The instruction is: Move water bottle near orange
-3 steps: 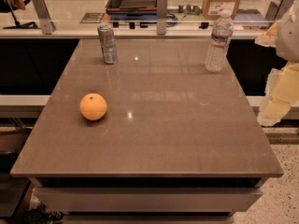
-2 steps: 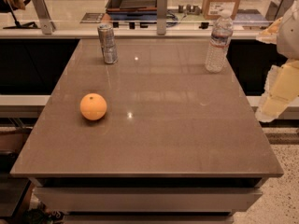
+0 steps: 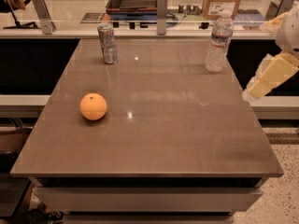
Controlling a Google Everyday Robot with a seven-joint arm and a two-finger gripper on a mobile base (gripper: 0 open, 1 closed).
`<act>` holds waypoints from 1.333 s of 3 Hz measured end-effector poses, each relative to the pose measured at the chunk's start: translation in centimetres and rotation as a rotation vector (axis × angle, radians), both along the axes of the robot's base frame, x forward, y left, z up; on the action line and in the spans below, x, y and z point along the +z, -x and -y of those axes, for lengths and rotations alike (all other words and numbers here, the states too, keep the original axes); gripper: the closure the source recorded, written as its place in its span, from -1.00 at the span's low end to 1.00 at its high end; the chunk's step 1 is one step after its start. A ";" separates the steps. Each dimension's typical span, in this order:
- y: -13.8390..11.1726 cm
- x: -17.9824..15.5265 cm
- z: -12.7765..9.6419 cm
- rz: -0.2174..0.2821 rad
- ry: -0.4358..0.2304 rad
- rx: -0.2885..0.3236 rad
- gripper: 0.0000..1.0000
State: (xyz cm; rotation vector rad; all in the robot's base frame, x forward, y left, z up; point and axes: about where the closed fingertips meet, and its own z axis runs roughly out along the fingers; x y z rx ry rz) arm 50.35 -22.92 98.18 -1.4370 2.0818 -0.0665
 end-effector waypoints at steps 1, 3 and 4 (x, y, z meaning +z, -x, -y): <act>-3.9 -1.3 0.7 0.072 -0.161 -0.063 -1.00; -10.0 -3.2 2.4 0.190 -0.417 -0.188 -1.00; -12.5 -4.0 2.9 0.243 -0.519 -0.236 -1.00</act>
Offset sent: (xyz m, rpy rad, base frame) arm 0.1122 -0.0343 -0.0354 0.4839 -0.2156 -0.2194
